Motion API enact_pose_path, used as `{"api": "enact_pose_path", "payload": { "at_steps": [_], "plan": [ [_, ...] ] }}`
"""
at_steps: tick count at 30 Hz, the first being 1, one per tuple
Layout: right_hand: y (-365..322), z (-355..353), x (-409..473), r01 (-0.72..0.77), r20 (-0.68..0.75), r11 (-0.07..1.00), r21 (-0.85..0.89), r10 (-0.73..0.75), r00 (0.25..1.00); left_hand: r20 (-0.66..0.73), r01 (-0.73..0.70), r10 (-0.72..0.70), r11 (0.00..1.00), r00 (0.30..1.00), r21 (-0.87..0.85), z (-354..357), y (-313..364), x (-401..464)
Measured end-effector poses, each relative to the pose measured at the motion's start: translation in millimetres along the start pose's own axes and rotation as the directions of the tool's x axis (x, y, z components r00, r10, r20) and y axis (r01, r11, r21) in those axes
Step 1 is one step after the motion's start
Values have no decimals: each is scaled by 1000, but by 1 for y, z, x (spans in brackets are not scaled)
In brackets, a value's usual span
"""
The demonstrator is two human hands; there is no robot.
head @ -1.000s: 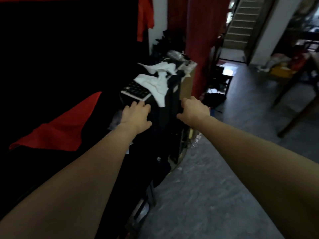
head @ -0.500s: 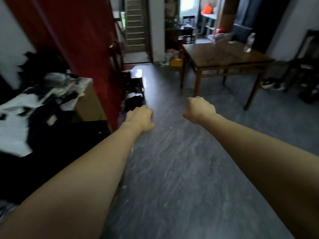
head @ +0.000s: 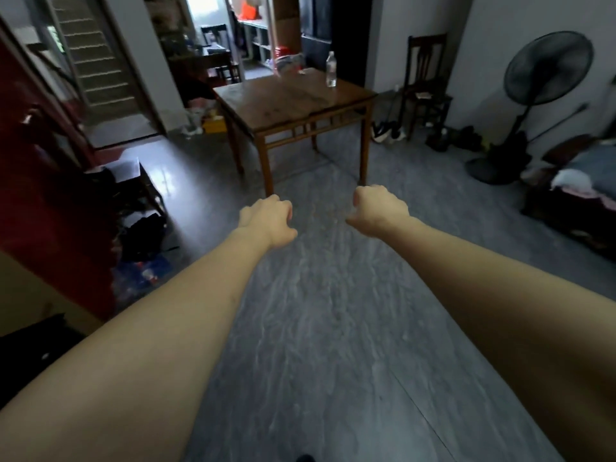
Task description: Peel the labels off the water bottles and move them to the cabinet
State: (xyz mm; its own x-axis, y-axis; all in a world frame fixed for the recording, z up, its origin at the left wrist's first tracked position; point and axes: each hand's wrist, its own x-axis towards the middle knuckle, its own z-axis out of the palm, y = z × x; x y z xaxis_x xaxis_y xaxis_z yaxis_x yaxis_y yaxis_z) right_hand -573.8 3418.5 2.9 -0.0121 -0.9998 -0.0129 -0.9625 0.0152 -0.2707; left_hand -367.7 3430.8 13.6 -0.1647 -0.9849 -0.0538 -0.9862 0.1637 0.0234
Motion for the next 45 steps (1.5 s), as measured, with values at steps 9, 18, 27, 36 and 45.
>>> {"api": "enact_pose_path", "payload": {
  "at_steps": [9, 18, 27, 36, 45],
  "plan": [
    [6, -8, 56, -94, -68, 996, 0, 94, 993, -43, -110, 110, 994, 993, -2, -13, -3, 80],
    [-5, -6, 110, -107, -73, 994, 17, 108, 991, -26, -161, 160, 987, 987, -4, -1, -22, 148],
    [20, -6, 205, -122, -66, 989, 88, 128, 990, 34, -155, 155, 988, 987, 21, 14, -27, 251],
    [94, -30, 348, -127, -58, 988, 83, 132, 990, 41, -171, 170, 985, 985, 35, -10, 35, 402],
    [150, -42, 471, -111, -38, 989, 98, 116, 993, 46, -161, 161, 987, 986, -5, -26, 78, 533]
  ]
}}
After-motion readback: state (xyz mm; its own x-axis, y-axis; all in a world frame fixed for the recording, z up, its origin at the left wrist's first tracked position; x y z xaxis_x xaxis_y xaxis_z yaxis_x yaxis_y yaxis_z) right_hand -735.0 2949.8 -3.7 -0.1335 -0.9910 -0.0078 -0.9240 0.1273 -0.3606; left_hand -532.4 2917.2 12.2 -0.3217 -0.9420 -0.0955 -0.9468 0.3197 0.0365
